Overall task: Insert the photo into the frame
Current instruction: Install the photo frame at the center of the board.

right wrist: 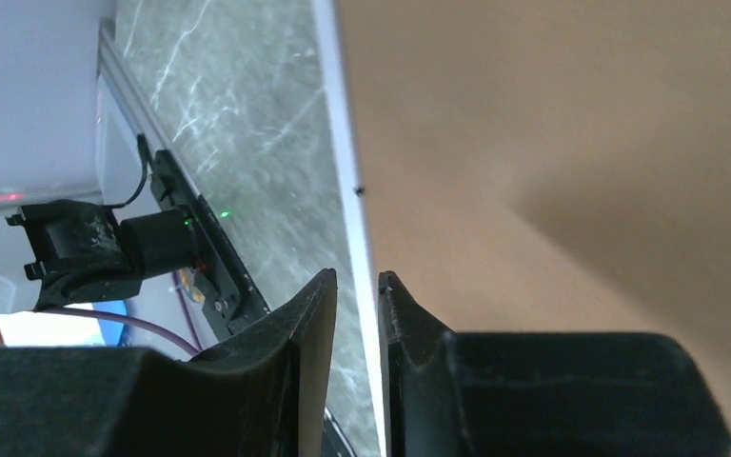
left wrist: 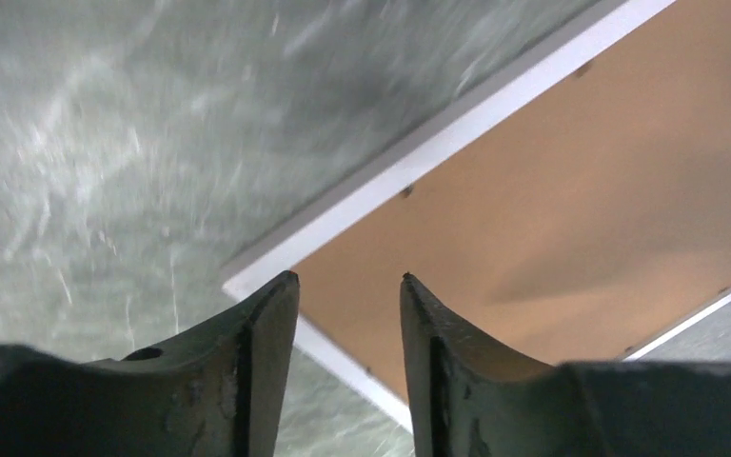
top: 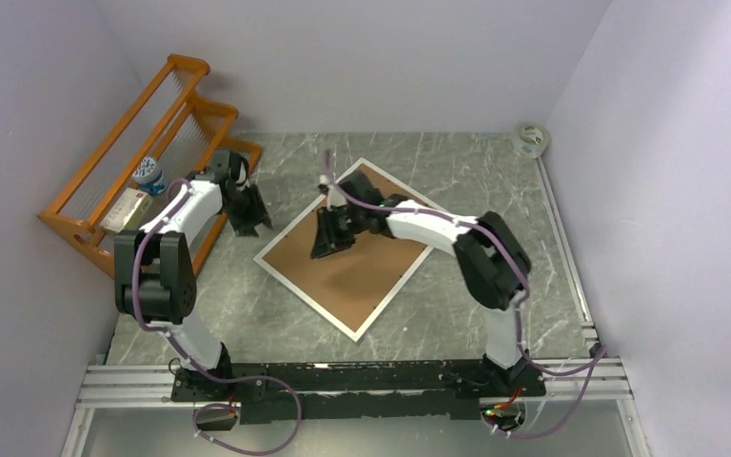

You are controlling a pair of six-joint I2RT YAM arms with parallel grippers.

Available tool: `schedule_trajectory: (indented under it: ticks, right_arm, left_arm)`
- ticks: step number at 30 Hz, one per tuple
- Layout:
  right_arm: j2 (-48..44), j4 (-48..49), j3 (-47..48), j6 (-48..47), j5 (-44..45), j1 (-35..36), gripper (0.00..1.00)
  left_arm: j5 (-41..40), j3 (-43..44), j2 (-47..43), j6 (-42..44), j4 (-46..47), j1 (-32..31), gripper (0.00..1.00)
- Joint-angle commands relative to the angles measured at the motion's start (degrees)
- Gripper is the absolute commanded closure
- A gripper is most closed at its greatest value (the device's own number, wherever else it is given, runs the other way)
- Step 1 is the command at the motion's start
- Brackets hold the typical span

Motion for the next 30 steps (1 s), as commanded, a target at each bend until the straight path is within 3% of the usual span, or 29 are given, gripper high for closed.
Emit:
schedule_trajectory:
  ticks: [1,9,20,30]
  right_arm:
    - [8.2,-0.6,10.3,-3.1,-8.9,4.1,0.74]
    - [18.8,-1.3,19.7,-2.3,-19.6,5.9,0.74]
    - [25.2,-4.9,24.3,-0.2,-19.4,6.4,0.73]
    - [27.2,-5.2,24.6,1.0,-18.4,6.5,0.74]
  left_arm:
    - [2.9,-8.9,-2.9,-2.3,1.2,-0.1,0.54]
    - [7.0,-15.9,-3.6,-2.4,3.3,-0.1,0.53]
    - [6.3,-18.8,-2.9,-2.2,2.7,-0.1,0.55]
    - [5.5,-17.8,-4.3,-1.8,-0.2,-0.1,0.63]
